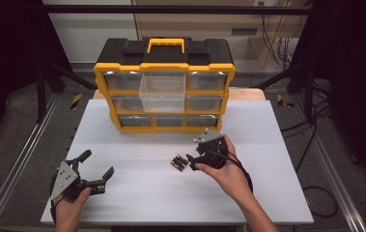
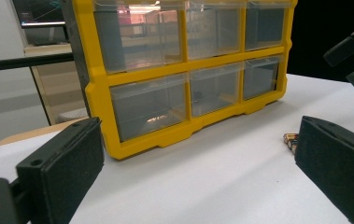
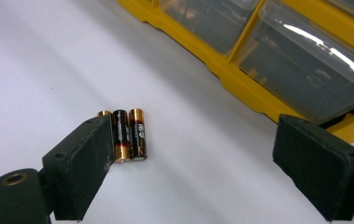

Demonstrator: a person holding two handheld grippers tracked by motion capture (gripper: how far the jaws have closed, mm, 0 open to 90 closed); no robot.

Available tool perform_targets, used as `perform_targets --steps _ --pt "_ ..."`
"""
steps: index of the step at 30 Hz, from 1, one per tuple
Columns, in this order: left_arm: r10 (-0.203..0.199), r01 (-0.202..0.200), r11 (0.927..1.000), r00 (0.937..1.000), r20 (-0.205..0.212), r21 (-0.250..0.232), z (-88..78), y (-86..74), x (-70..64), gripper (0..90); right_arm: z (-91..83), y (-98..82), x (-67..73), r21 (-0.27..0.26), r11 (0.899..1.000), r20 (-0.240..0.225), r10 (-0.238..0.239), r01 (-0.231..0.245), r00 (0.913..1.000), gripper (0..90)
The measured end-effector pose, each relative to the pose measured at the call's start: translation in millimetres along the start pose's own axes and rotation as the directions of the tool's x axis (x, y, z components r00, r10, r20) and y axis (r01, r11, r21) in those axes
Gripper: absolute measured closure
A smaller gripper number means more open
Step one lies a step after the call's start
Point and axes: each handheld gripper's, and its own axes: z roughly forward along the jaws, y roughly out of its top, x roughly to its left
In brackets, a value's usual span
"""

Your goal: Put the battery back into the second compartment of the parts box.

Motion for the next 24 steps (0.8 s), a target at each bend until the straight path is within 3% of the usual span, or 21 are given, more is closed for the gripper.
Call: perform_targets --steps 6,16,24 --pt "0.001 -0.001 1.0 1.0 0.002 0.002 1.2 -0.5 0.0 1.0 5.6 -5.7 2.9 0.025 1.0 -0.032 0.005 -0.005 0.9995 12.0" --pt "0.003 -0.003 1.0 1.0 0.005 0.004 1.4 -0.5 -0.3 1.0 20.9 -12.6 2.2 0.061 0.996 -0.085 0.077 -0.072 0.9934 12.6" --pt "0.005 -0.005 1.0 0.9999 0.012 0.007 2.7 -0.6 -2.9 1.0 27.9 -10.1 3.1 0.077 0.993 -0.097 0.098 -0.09 0.9905 16.2"
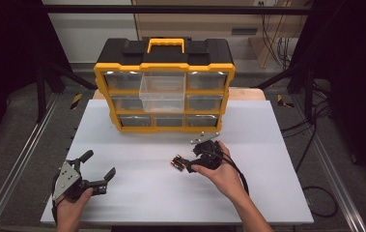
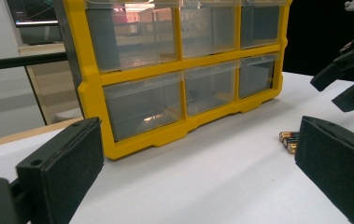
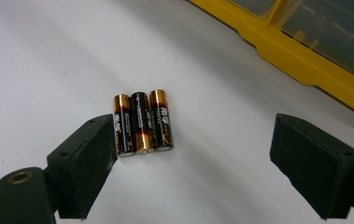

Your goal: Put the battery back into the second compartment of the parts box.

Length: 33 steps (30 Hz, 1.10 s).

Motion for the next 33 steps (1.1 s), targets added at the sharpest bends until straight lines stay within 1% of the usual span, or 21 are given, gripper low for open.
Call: perform_targets --steps 3,7,11,12,14,15,18,24,27,33 --pt "-0.002 0.002 1.0 1.0 0.002 0.003 1.1 -0.6 -0.2 1.0 3.4 2.0 -0.2 -0.002 1.0 -0.009 0.003 -0.003 1.0 18.4" --pt "-0.005 0.005 1.0 1.0 0.005 0.003 1.9 -0.9 -0.5 1.0 5.4 3.8 0.6 -0.004 1.0 -0.018 0.015 -0.015 0.9997 25.6" --pt "-0.001 0.0 1.0 1.0 0.01 0.005 2.3 -0.8 -1.3 1.0 8.9 4.6 2.7 0.003 1.0 -0.022 0.015 -0.014 0.9997 34.4" --pt "0.0 0.0 1.0 0.9999 0.01 0.006 2.4 -0.8 -1.5 1.0 10.3 5.0 3.6 0.005 1.0 -0.028 0.025 -0.025 0.9993 37.1" --pt "0.002 -0.002 1.0 0.9999 0.011 0.008 2.6 -0.8 -1.9 1.0 12.2 5.4 4.8 0.005 1.0 -0.037 0.025 -0.025 0.999 41.9" --pt "0.001 -0.001 1.0 0.9999 0.011 0.008 2.6 -0.8 -1.9 1.0 13.2 5.9 5.9 0.005 1.0 -0.03 0.026 -0.026 0.9992 44.5" --pt "-0.001 0.001 1.0 0.9999 0.011 0.009 2.6 -1.0 -1.7 1.0 18.2 6.8 11.0 0.012 1.0 -0.035 0.021 -0.021 0.9992 50.8" --pt "-0.006 0.006 1.0 1.0 0.006 0.007 1.9 -1.1 -0.6 1.0 28.2 5.5 15.3 0.05 0.999 -0.039 0.02 -0.018 0.999 58.4" --pt "-0.006 0.006 1.0 1.0 0.002 0.006 1.0 -0.7 -0.3 1.1 30.8 5.0 15.4 0.053 0.998 -0.046 0.022 -0.019 0.9987 64.0" --pt "-0.006 0.006 1.0 1.0 0.001 0.007 1.4 -0.9 -0.1 1.0 35.1 4.9 13.8 0.061 0.998 -0.047 0.019 -0.016 0.9987 69.7"
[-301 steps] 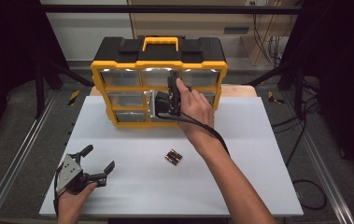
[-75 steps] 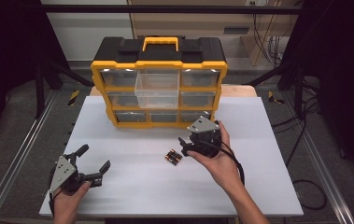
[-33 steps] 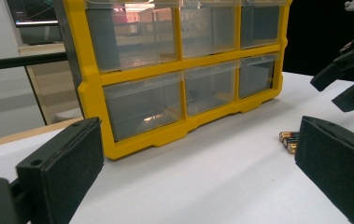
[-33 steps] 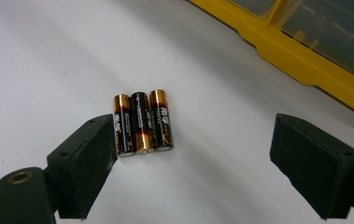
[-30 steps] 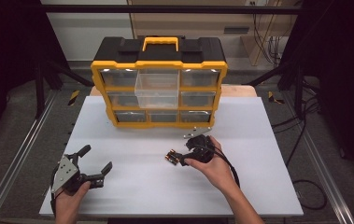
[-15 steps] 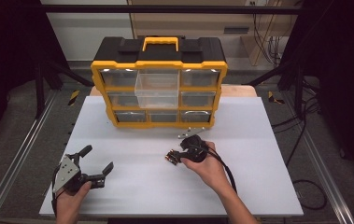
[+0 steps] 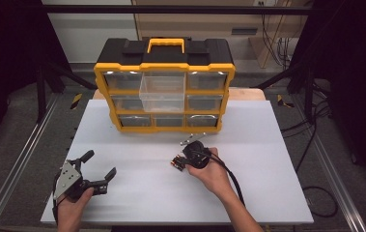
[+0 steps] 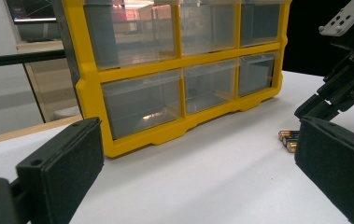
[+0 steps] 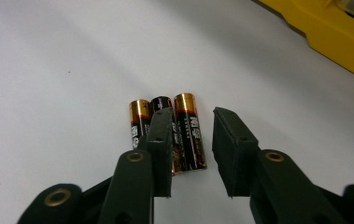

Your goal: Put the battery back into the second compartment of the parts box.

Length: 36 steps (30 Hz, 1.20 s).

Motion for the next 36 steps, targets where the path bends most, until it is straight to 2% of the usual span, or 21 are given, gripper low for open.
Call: perform_targets --steps 14,22,36 --pt "-0.004 0.004 1.0 1.0 -0.006 -0.005 -1.0 0.3 0.8 1.1 9.1 -1.9 -3.6 0.028 1.0 -0.005 -0.007 0.008 1.0 78.5" --pt "-0.004 0.004 1.0 0.9999 -0.012 0.0 -1.7 0.2 2.4 1.1 11.2 -2.6 -5.7 0.022 1.0 -0.005 -0.014 0.015 0.9999 77.5" --pt "-0.004 0.004 1.0 0.9999 -0.012 -0.002 -1.9 0.1 3.2 1.1 17.5 -5.0 -7.2 0.036 0.999 0.024 -0.031 0.03 0.9992 76.3"
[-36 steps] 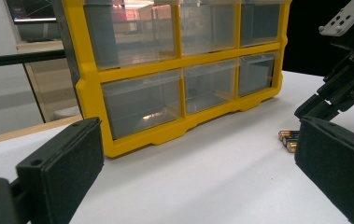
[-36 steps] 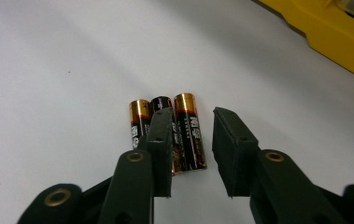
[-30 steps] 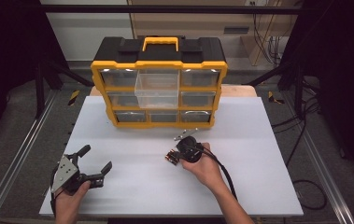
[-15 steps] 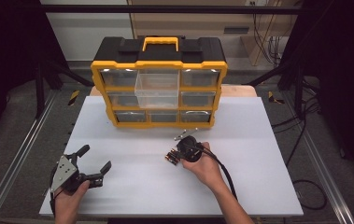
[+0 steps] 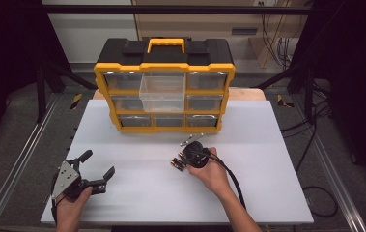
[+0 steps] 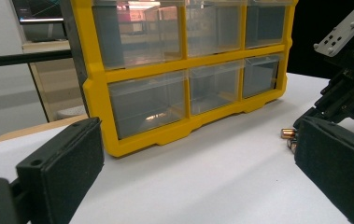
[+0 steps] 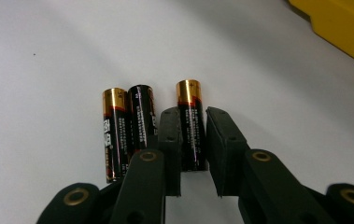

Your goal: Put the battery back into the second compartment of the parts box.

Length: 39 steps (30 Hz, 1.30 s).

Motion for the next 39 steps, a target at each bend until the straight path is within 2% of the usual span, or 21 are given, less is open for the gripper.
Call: perform_targets --steps 11,15,18,22,30,36,39 --pt "-0.004 0.004 1.0 1.0 -0.001 -0.001 -0.4 0.0 0.4 1.2 1.0 -0.7 1.5 0.001 1.0 0.012 -0.023 0.023 0.9997 77.0" --pt "-0.007 0.007 1.0 1.0 -0.004 -0.005 -1.5 -0.2 1.9 1.2 -7.2 -3.4 1.1 -0.038 0.999 0.023 -0.018 0.019 0.9996 77.0" --pt "-0.008 0.008 1.0 0.9999 -0.007 -0.004 -1.8 -0.2 2.3 1.2 -17.3 -7.0 -1.3 -0.083 0.997 0.03 0.002 0.0 0.9995 77.0" --pt "-0.004 0.004 1.0 1.0 -0.009 -0.002 -1.8 -0.3 2.1 1.2 -32.2 -11.5 -4.7 -0.15 0.989 0.039 0.008 -0.002 0.9992 77.0" --pt "-0.002 0.002 1.0 1.0 -0.008 0.004 -0.8 -1.1 2.0 1.2 -59.7 -19.9 -12.3 -0.262 0.964 0.053 0.066 -0.05 0.9965 77.0" --pt "0.0 0.0 1.0 1.0 -0.006 0.006 0.0 -1.3 1.6 1.2 -74.1 -22.4 -18.0 -0.316 0.946 0.052 0.096 -0.074 0.994 77.0" --pt "0.001 -0.001 1.0 1.0 -0.009 0.005 -0.3 -1.3 1.9 1.2 -78.9 -22.6 -15.4 -0.321 0.945 0.052 0.079 -0.059 0.9955 77.0"
